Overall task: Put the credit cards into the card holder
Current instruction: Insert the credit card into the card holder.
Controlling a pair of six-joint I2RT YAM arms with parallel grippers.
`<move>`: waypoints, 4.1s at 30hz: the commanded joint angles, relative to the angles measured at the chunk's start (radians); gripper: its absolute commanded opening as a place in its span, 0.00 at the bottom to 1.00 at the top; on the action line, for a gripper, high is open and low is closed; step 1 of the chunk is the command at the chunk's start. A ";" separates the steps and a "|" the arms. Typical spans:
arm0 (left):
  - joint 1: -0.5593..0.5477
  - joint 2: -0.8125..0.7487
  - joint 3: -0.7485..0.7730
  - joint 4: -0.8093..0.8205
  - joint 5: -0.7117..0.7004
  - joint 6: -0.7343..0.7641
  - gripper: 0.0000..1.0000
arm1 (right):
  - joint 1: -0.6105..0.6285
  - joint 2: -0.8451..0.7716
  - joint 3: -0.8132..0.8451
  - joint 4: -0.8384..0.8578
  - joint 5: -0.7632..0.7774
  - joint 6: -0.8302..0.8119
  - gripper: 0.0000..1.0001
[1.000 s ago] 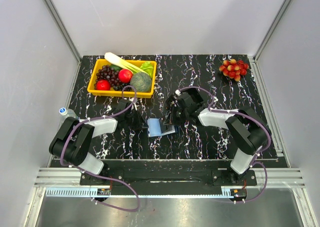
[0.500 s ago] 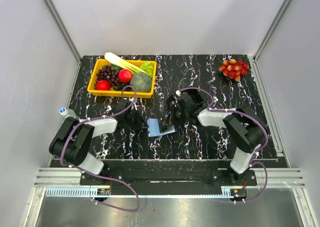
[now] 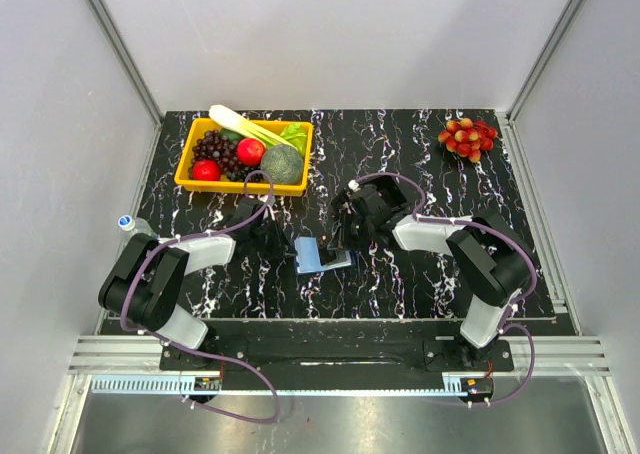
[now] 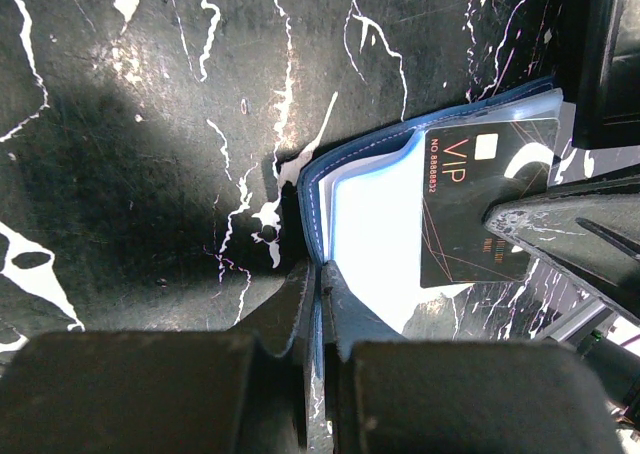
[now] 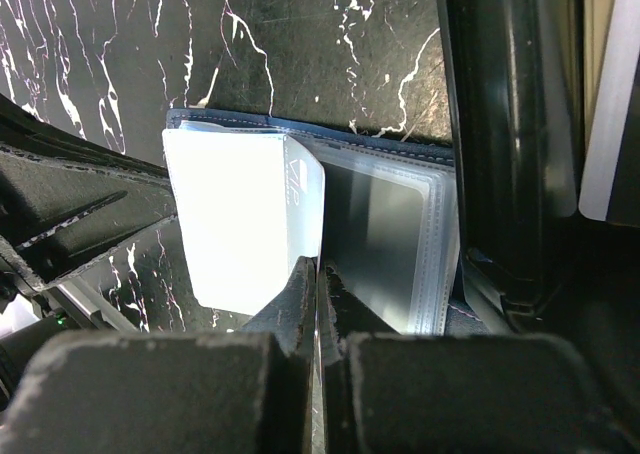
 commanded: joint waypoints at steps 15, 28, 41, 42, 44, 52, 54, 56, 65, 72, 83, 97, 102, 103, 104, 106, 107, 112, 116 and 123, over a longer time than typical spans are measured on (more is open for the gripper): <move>-0.003 0.026 0.015 -0.077 -0.083 0.035 0.00 | -0.028 -0.012 -0.094 0.025 0.079 0.011 0.00; -0.003 0.038 0.018 -0.059 -0.066 0.022 0.00 | -0.028 0.114 -0.033 -0.030 -0.103 -0.039 0.00; -0.003 0.055 0.007 -0.045 -0.095 -0.004 0.00 | -0.023 0.104 -0.115 0.035 -0.237 -0.045 0.00; -0.003 0.054 0.005 -0.040 -0.096 -0.007 0.00 | -0.020 0.100 -0.120 0.033 -0.237 -0.048 0.00; -0.003 0.050 0.004 -0.042 -0.102 -0.007 0.00 | -0.016 0.084 -0.131 0.038 -0.234 -0.056 0.00; -0.002 0.040 0.010 -0.043 -0.097 -0.007 0.00 | -0.008 0.050 -0.128 -0.008 -0.205 -0.064 0.00; -0.003 0.041 0.008 -0.040 -0.091 -0.007 0.00 | -0.007 0.100 -0.091 -0.031 -0.202 -0.067 0.00; -0.003 0.040 0.005 -0.034 -0.085 -0.005 0.00 | -0.007 0.126 -0.091 0.004 -0.197 -0.032 0.00; -0.003 0.037 -0.015 -0.027 -0.080 -0.008 0.00 | -0.005 0.160 -0.008 -0.033 -0.149 0.015 0.00; -0.003 0.037 -0.015 -0.024 -0.077 -0.011 0.00 | 0.021 0.206 0.033 -0.113 -0.220 -0.028 0.06; -0.003 0.024 -0.016 -0.030 -0.083 -0.013 0.00 | 0.038 0.067 0.069 -0.234 -0.061 -0.044 0.39; -0.003 0.000 -0.013 -0.028 -0.065 -0.007 0.00 | 0.061 0.018 0.162 -0.344 0.077 -0.059 0.47; -0.003 -0.008 -0.010 -0.028 -0.059 -0.008 0.00 | 0.087 0.048 0.228 -0.403 0.136 -0.065 0.48; -0.003 -0.008 -0.007 -0.028 -0.057 -0.007 0.00 | 0.090 0.059 0.233 -0.401 0.130 -0.068 0.48; -0.003 -0.008 -0.005 -0.027 -0.057 -0.008 0.00 | 0.098 0.070 0.242 -0.407 0.130 -0.070 0.47; -0.003 -0.008 -0.004 -0.025 -0.053 -0.007 0.00 | 0.115 0.084 0.256 -0.410 0.127 -0.073 0.47; -0.003 -0.009 -0.005 -0.024 -0.051 -0.010 0.00 | 0.116 0.094 0.259 -0.401 0.107 -0.071 0.46; -0.003 -0.008 -0.005 -0.019 -0.045 -0.014 0.00 | 0.136 0.137 0.277 -0.364 0.047 -0.059 0.45; -0.003 -0.014 -0.007 -0.019 -0.045 -0.016 0.00 | 0.158 0.140 0.294 -0.346 0.033 -0.055 0.45; -0.003 -0.016 -0.013 -0.019 -0.042 -0.016 0.00 | 0.159 0.133 0.293 -0.341 0.120 -0.050 0.47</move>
